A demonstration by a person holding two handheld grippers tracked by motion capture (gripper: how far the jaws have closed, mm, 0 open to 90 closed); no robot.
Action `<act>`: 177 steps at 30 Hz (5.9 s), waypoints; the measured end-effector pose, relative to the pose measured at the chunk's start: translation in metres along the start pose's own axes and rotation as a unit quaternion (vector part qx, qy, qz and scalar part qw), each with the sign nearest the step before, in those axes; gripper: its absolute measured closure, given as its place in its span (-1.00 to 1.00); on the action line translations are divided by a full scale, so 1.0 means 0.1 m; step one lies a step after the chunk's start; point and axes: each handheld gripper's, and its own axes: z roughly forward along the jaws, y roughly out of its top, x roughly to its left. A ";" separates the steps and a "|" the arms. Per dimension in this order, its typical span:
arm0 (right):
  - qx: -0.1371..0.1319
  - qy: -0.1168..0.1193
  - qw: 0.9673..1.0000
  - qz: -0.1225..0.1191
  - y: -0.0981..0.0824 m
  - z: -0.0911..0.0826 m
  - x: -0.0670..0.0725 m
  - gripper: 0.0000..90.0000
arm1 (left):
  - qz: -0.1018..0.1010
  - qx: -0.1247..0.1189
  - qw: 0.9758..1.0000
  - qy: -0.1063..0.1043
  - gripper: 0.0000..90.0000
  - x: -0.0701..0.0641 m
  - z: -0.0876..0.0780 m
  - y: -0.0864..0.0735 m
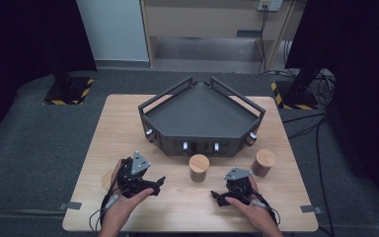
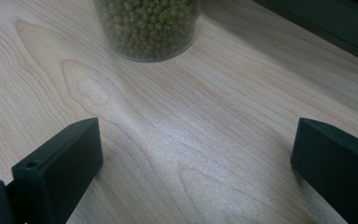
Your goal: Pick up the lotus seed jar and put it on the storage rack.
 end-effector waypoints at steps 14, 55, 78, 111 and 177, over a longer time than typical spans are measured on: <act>0.000 0.000 1.000 0.000 0.00 0.00 0.00 -0.95 | -0.011 -0.006 1.000 0.009 -0.95 0.11 -0.07 -0.13; 0.000 -0.001 1.000 0.000 0.00 0.00 0.00 -0.95 | -0.040 -0.027 0.998 0.046 -0.96 0.38 -0.34 -0.52; 0.000 -0.001 1.000 0.000 0.00 0.00 0.00 -0.95 | -0.059 -0.030 0.996 0.060 -0.97 0.51 -0.44 -0.78; 0.000 -0.001 1.000 0.000 0.00 0.00 0.00 -0.95 | -0.085 0.006 0.995 0.044 -0.94 0.55 -0.21 -1.10; 0.000 0.000 1.000 0.001 0.00 0.00 0.00 -0.95 | -0.014 0.001 1.000 -0.003 -0.46 0.47 -0.16 -0.54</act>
